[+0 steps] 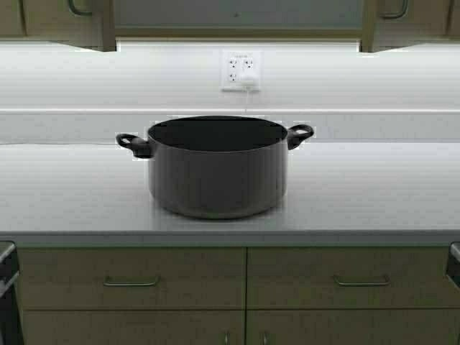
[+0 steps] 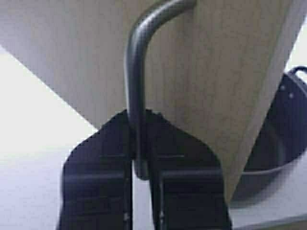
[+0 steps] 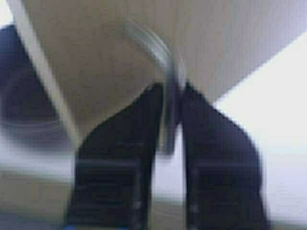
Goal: Open the cabinet, put the pot inside, then close it
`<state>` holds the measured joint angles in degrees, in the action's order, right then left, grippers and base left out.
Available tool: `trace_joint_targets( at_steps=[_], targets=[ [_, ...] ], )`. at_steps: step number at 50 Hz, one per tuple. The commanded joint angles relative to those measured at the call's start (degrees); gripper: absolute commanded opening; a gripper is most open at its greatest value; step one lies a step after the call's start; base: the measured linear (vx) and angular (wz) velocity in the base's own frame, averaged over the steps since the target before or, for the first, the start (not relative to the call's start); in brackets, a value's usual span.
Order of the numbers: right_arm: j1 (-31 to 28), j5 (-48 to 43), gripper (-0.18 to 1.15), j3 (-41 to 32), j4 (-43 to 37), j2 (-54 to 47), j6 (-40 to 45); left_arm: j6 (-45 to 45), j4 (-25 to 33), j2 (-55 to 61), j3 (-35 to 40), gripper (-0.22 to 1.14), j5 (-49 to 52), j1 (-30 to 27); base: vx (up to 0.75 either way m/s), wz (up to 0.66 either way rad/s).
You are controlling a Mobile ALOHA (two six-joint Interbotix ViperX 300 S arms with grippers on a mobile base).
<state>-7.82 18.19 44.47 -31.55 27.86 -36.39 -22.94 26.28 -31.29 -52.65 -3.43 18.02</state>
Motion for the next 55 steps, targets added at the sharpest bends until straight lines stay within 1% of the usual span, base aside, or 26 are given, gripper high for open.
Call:
trace_joint_targets(
  at_steps=[1, 3, 10, 16, 19, 22, 24, 26, 27, 28, 30, 31, 32, 34, 37, 39, 40, 42, 46, 48, 51, 55],
  targets=[
    [1.14, 4.66, 1.06, 1.32, 0.00, 2.29, 0.97, 0.09, -0.26, -3.08, -1.23, 1.03, 4.04, 0.97, 0.01, 0.00],
    [1.85, 5.10, 1.04, 1.85, 0.18, 3.69, 1.49, 0.09, -0.18, -4.13, -1.67, 1.07, 4.48, 0.53, 0.00, 0.00],
    [4.31, 8.70, 1.03, 2.64, 2.72, 6.68, 4.04, -0.70, -0.26, -6.68, -2.29, 1.01, 7.65, -1.32, 0.01, 0.04],
    [4.04, 17.58, 1.03, 1.58, 3.87, 8.17, 5.27, -1.32, -0.26, -8.79, -2.20, 0.98, 16.52, -1.05, 0.00, 0.01],
    [2.55, 20.48, 1.02, 1.23, 3.69, 8.53, 5.01, -2.20, -0.26, -9.23, -1.93, 0.90, 19.86, 0.53, 0.00, 0.00],
    [-0.62, 20.57, 0.98, 0.97, 3.16, 8.79, 4.92, -2.81, -0.26, -9.49, -1.93, 0.74, 20.83, 3.87, 0.00, 0.00],
    [-3.60, 20.39, 0.94, 0.88, 2.81, 8.79, 4.92, -2.90, -0.26, -9.49, -1.76, 0.58, 20.74, 6.50, 0.00, 0.00],
    [-7.03, 19.69, 0.86, 0.44, 2.29, 8.61, 4.83, -2.72, -0.18, -9.32, -1.32, 0.39, 20.57, 9.40, 0.00, 0.00],
    [-8.88, 19.16, 0.81, 0.09, 2.02, 8.35, 4.92, -2.64, -0.26, -9.14, -1.05, 0.27, 20.39, 10.90, -0.01, 0.01],
    [-10.72, 18.46, 0.75, -0.26, 1.85, 8.17, 4.92, -2.72, -0.26, -8.61, -0.53, 0.11, 19.86, 13.18, 0.00, 0.00],
    [-14.06, 16.52, 0.63, -0.88, 1.58, 7.56, 5.01, -2.64, -0.26, -7.65, 0.09, -0.07, 18.28, 15.91, 0.00, 0.00],
    [-15.64, 15.29, 0.55, -1.23, 1.58, 7.21, 5.19, -2.46, -0.26, -7.03, 0.35, -0.13, 17.14, 17.05, 0.00, 0.00],
    [-17.14, 14.06, 0.47, -1.67, 1.58, 6.77, 5.19, -2.37, -0.18, -6.33, 0.70, -0.15, 15.91, 18.19, 0.00, 0.00],
    [-19.51, 11.16, 0.31, -2.46, 1.58, 5.71, 5.19, -2.37, -0.26, -4.57, 1.58, -0.12, 13.45, 19.95, 0.00, 0.00],
    [-21.88, 6.42, 0.08, -3.43, 1.67, 3.78, 5.19, -2.11, -0.26, -1.41, 2.99, 0.00, 9.49, 21.45, 0.00, 0.00],
    [-22.94, 2.90, -0.03, -4.22, 1.67, 2.02, 5.19, -1.93, -0.26, 0.97, 4.13, 0.07, 6.77, 21.97, 0.00, 0.00],
    [-23.20, 0.97, -0.06, -4.57, 1.76, 1.14, 5.27, -1.67, -0.26, 2.20, 4.75, 0.08, 5.27, 22.06, -0.01, 0.00],
    [-23.55, -2.55, -0.05, -5.19, 1.67, -0.70, 5.45, -1.14, -0.26, 4.92, 6.24, 0.08, 2.20, 22.06, -0.01, 0.00],
    [-23.64, -8.96, 0.06, -6.50, 1.67, -4.48, 5.80, 0.00, -0.26, 10.37, 8.88, 0.04, -4.39, 22.06, 0.00, 0.00],
    [-23.55, -11.95, 0.09, -7.03, 1.67, -6.24, 5.98, 0.44, -0.26, 13.01, 10.28, 0.03, -7.73, 22.06, 0.00, 0.00],
    [-23.55, -15.82, 0.08, -8.09, 1.67, -9.14, 6.24, 0.88, -0.18, 16.52, 12.13, 0.03, -12.30, 21.71, 0.00, 0.00],
    [-23.12, -18.46, 0.07, -9.40, 1.76, -11.78, 6.24, 1.67, -0.18, 20.65, 14.41, 0.03, -15.91, 19.95, 0.00, 0.00]
  ],
)
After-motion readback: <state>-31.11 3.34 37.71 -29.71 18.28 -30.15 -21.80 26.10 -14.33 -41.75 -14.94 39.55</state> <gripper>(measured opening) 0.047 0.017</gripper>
